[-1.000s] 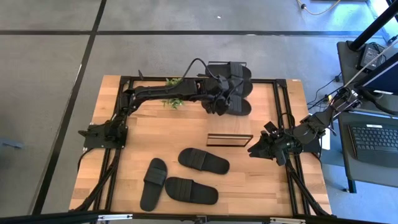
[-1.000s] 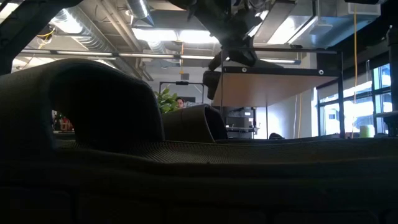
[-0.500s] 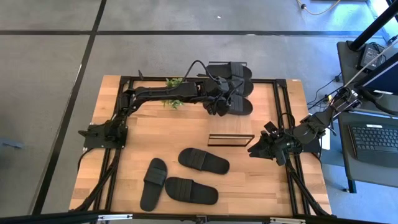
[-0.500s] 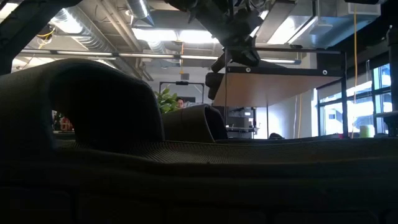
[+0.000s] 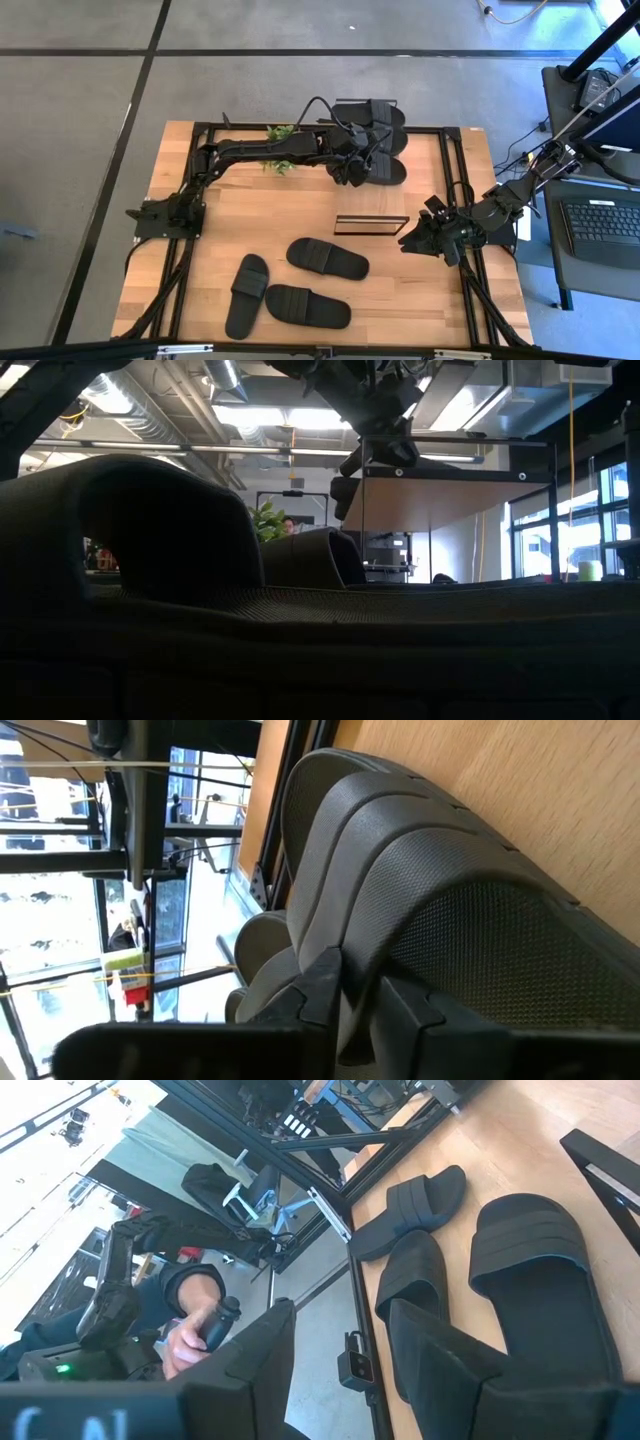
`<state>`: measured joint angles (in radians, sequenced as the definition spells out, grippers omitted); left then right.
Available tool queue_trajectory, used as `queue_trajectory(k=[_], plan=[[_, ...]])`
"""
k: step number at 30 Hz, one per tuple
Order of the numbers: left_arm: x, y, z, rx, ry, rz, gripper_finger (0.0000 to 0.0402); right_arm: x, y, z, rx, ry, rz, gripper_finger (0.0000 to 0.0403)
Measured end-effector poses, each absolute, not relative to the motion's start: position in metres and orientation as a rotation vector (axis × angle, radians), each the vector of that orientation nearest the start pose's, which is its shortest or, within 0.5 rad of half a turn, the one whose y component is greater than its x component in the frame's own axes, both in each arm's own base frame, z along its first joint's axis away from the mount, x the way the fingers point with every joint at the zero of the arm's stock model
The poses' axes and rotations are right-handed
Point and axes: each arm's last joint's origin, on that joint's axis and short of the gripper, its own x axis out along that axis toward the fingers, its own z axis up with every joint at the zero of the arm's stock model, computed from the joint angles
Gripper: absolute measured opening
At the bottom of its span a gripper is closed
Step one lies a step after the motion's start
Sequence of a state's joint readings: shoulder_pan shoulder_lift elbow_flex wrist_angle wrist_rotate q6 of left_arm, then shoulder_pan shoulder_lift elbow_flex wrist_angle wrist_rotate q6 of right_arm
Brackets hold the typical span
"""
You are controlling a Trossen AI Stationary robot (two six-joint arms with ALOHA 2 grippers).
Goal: Pick and place slides into the shelf
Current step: Put the black slide on the shelf
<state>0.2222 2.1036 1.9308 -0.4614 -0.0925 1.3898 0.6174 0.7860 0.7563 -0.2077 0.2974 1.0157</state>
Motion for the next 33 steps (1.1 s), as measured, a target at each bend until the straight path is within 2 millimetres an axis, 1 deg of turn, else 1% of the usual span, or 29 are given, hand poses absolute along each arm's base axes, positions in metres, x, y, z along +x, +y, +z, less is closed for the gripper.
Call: queue_trajectory(k=[4,11,15,19,22,27,30,33], plan=[[0.471,0.109,0.290,1.267,0.733,-0.184,0.0065,0.146,0.093,0.321,0.898,0.354,0.181,0.0167],[0.471,0.109,0.289,1.260,0.735,-0.184,0.0152,0.146,0.093,0.321,0.897,0.355,0.182,0.0167],[0.471,0.109,0.290,1.273,0.772,-0.131,0.0182,0.146,0.093,0.321,0.896,0.355,0.183,0.0167],[0.471,0.109,0.291,1.272,0.818,-0.068,0.0189,0.146,0.093,0.321,0.896,0.355,0.183,0.0167],[0.469,0.108,0.296,1.244,0.810,-0.048,0.0190,0.146,0.093,0.321,0.895,0.355,0.183,0.0167],[0.457,0.105,0.320,1.186,0.768,-0.003,0.0190,0.146,0.093,0.320,0.889,0.360,0.181,0.0167],[0.447,0.104,0.333,1.069,0.754,0.046,0.0190,0.146,0.093,0.320,0.887,0.365,0.182,0.0167],[0.434,0.107,0.346,0.820,0.742,0.141,0.0190,0.146,0.093,0.319,0.885,0.371,0.184,0.0167]])
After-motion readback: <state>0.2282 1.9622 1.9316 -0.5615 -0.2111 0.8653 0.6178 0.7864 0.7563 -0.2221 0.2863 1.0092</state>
